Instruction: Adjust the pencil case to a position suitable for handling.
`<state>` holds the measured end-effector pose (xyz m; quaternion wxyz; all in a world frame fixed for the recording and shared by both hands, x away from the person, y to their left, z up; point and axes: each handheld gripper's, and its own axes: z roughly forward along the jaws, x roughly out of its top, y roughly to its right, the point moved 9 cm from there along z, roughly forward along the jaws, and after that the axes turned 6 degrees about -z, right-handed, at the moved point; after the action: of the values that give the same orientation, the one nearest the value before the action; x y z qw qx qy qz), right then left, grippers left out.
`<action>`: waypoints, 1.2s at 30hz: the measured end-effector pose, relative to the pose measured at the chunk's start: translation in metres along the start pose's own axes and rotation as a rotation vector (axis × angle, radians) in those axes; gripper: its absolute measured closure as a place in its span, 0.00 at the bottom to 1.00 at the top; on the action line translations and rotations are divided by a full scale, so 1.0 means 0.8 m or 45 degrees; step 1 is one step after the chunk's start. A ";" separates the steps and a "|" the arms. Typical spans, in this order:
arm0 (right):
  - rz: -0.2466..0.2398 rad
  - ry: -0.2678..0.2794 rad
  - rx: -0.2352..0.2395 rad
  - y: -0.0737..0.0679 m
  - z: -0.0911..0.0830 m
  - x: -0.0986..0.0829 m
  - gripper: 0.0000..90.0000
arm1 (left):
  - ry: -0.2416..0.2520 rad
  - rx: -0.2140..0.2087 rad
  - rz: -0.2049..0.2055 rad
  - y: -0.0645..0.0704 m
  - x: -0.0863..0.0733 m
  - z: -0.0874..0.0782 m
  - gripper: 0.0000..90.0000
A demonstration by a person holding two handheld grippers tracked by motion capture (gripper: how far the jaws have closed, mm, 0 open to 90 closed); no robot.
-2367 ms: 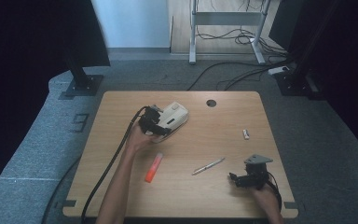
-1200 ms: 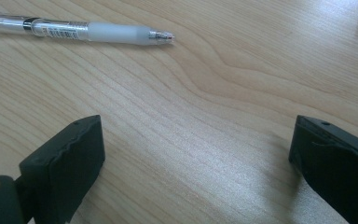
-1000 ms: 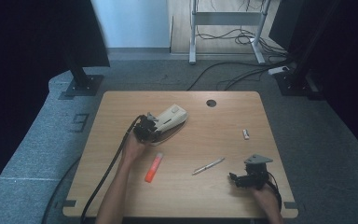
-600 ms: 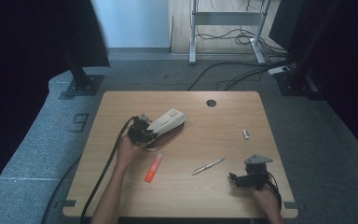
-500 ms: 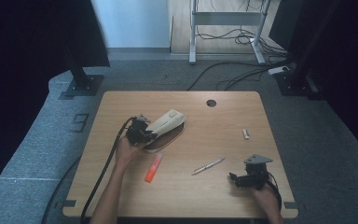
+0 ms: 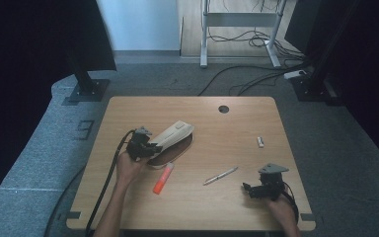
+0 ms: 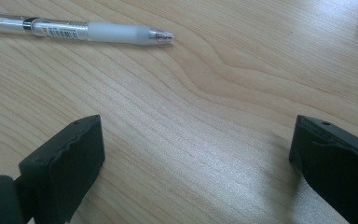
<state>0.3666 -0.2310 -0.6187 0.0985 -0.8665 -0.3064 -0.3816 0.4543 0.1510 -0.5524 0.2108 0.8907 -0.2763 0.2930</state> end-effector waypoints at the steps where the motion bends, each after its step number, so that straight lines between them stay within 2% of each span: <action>1: 0.000 0.000 0.000 0.000 0.000 0.000 0.03 | 0.004 -0.006 -0.001 0.001 -0.002 -0.002 0.84; 11: -0.001 -0.003 0.001 0.000 0.000 0.000 0.03 | 0.029 -0.042 0.008 0.010 -0.018 -0.017 0.85; 15: 0.004 -0.006 -0.009 0.000 0.001 0.000 0.02 | 0.028 -0.062 0.005 0.012 -0.020 -0.018 0.85; 22: 0.006 -0.034 -0.005 -0.002 0.003 0.002 0.00 | 0.045 -0.061 0.020 0.015 -0.023 -0.018 0.84; 30: 0.026 -0.037 0.042 -0.004 0.000 0.006 0.07 | 0.055 -0.070 0.021 0.015 -0.024 -0.020 0.84; 36: 0.031 -0.018 0.028 0.005 -0.003 0.016 0.08 | 0.064 -0.072 0.028 0.016 -0.023 -0.021 0.84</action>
<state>0.3744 -0.2296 -0.6076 0.1104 -0.8717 -0.3005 -0.3709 0.4271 0.1573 -0.5493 0.2398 0.8737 -0.2887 0.3097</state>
